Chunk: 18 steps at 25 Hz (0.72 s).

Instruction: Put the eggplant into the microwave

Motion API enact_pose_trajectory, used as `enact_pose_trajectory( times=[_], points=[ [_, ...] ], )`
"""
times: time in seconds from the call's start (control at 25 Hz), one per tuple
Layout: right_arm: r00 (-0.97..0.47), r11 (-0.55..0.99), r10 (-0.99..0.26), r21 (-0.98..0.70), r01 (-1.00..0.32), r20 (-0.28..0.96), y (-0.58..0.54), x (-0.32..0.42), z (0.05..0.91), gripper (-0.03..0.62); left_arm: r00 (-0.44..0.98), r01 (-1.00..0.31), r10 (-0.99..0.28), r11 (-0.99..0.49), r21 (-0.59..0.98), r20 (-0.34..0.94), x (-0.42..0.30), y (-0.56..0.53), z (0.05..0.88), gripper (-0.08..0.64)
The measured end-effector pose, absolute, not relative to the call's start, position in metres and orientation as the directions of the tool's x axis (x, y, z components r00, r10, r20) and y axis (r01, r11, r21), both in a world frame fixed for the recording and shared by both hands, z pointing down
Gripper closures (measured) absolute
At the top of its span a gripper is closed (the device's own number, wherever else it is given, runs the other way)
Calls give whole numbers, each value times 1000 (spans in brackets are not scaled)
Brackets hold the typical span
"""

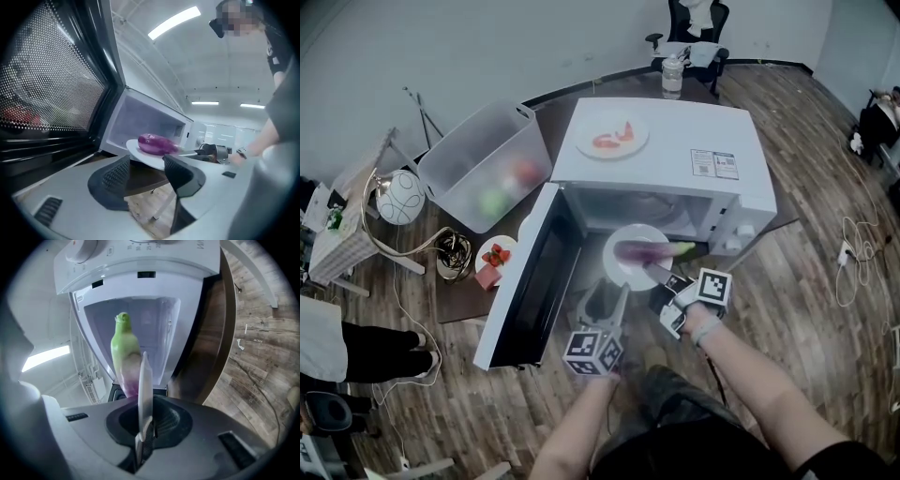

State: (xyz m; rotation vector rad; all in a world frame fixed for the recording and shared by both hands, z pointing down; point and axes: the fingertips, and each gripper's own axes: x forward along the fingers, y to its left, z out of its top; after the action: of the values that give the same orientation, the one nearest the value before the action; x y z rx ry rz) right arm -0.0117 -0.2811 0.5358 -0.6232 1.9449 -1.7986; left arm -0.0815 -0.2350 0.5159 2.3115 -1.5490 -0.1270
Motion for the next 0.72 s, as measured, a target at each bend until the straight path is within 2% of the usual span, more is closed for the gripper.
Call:
enact_pose_trajectory(
  times=[0.2,0.28,0.36,0.4,0.72],
  points=[
    [-797,49,-603,-999,-22,-12,-297,-10,535,577,388,-892,-909,-331,307,149,-85,-235,523,358],
    [-793,50,-609,-998,-29,-8,-304,-9,536,577,384,-899,-910,-330,287,158,-86,-236,526,438],
    [-793,52,-610,-998,-38,-1,-310,-10,537,577,384,-904,-910,-335,265,159,-87,-238,526,554],
    [-792,50,-611,-998,-40,1,-313,-10,538,577,387,-905,-909,-341,256,158,-86,-241,525,571],
    [-771,17,-637,-999,-35,16,-330,-10,545,577,431,-892,-889,-393,224,157,-67,-259,523,571]
  ],
)
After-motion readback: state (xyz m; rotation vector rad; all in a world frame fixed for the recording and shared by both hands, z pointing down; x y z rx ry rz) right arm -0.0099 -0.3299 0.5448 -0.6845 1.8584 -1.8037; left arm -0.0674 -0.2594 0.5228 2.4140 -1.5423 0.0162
